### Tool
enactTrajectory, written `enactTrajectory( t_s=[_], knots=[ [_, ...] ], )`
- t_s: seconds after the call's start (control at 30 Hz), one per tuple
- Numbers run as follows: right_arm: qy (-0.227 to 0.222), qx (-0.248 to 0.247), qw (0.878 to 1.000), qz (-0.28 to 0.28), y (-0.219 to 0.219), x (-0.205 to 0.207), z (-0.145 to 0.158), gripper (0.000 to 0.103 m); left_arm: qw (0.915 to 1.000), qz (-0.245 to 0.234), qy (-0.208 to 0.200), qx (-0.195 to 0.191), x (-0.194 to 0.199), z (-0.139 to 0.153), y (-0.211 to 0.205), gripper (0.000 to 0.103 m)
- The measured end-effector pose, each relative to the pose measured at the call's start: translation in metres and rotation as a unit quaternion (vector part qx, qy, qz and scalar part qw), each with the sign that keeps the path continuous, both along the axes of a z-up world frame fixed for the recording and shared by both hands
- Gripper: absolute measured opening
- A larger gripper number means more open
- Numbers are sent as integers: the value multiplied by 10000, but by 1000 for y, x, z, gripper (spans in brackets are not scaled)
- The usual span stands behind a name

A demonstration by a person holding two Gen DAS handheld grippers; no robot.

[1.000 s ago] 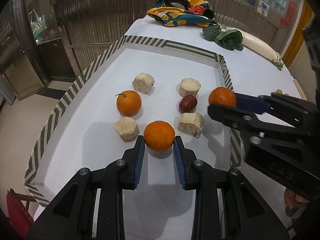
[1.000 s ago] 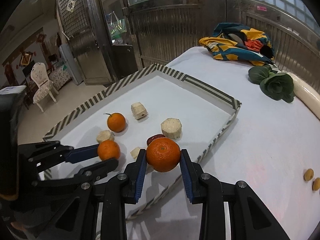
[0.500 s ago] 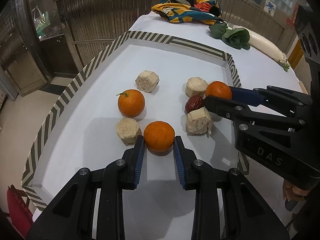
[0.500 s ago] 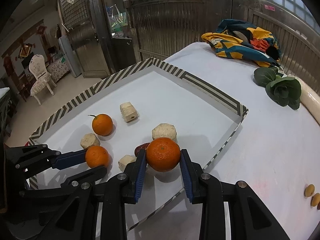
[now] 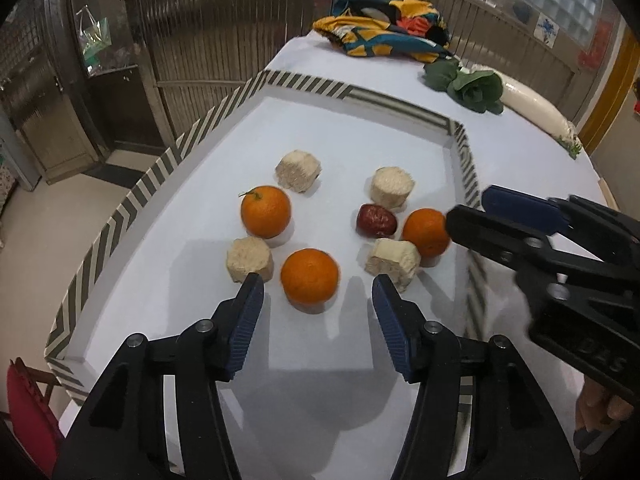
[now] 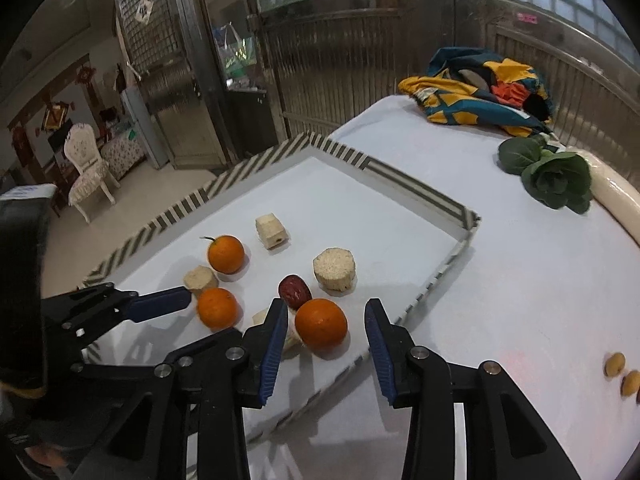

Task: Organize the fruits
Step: 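Grasp a yellow round fruit with the left tool while the right tool grasps another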

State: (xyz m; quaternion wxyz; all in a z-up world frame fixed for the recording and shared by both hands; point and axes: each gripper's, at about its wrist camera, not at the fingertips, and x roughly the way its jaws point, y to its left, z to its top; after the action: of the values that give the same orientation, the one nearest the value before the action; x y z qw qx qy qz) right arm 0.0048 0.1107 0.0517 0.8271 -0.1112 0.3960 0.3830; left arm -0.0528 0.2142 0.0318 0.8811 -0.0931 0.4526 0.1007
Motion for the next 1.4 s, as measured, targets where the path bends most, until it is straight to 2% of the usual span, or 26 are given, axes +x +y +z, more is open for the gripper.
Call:
enactTrajectory(
  t_s=[0.17, 0.33, 0.5, 0.53, 0.57, 0.7, 0.8, 1.07, 1.23, 1.3, 1.4],
  knots=[
    [-107, 186, 9995, -242, -35, -13, 16, 39, 9996, -207, -206, -21, -6, 12, -21, 57],
    [-159, 228, 9977, -621, -88, -20, 19, 39, 9977, -573, -322, -177, -8, 19, -49, 57],
    [-126, 100, 9936, -1117, -148, -19, 10, 39, 9933, -1077, -293, -289, -4, 20, -89, 57],
    [-96, 59, 9920, -1254, -164, -19, 7, 39, 9920, -1198, -260, -293, -1, 19, -100, 59],
    [-73, 37, 9909, -1343, -174, -18, 4, 39, 9921, -1208, -281, -182, -1, 20, -107, 66],
    [74, -6, 9857, -1683, -217, -17, -9, 39, 9856, -1657, -205, -259, 1, 17, -139, 66],
    [166, 13, 9822, -1871, -243, -17, -18, 39, 9812, -1919, -197, -65, 0, 13, -164, 67],
    [315, 54, 9775, -2084, -271, 1, -34, 39, 9724, -2320, 125, 215, 5, -12, -199, 67],
    [324, 59, 9755, -2175, -281, 16, -36, 39, 9724, -2330, 94, 110, 10, -14, -195, 66],
    [299, 60, 9747, -2213, -282, 26, -36, 39, 9711, -2383, 127, 56, 14, -17, -195, 57],
    [286, 92, 9720, -2332, -285, 46, -37, 39, 9702, -2419, 107, 102, 15, -18, -196, 52]
  ],
)
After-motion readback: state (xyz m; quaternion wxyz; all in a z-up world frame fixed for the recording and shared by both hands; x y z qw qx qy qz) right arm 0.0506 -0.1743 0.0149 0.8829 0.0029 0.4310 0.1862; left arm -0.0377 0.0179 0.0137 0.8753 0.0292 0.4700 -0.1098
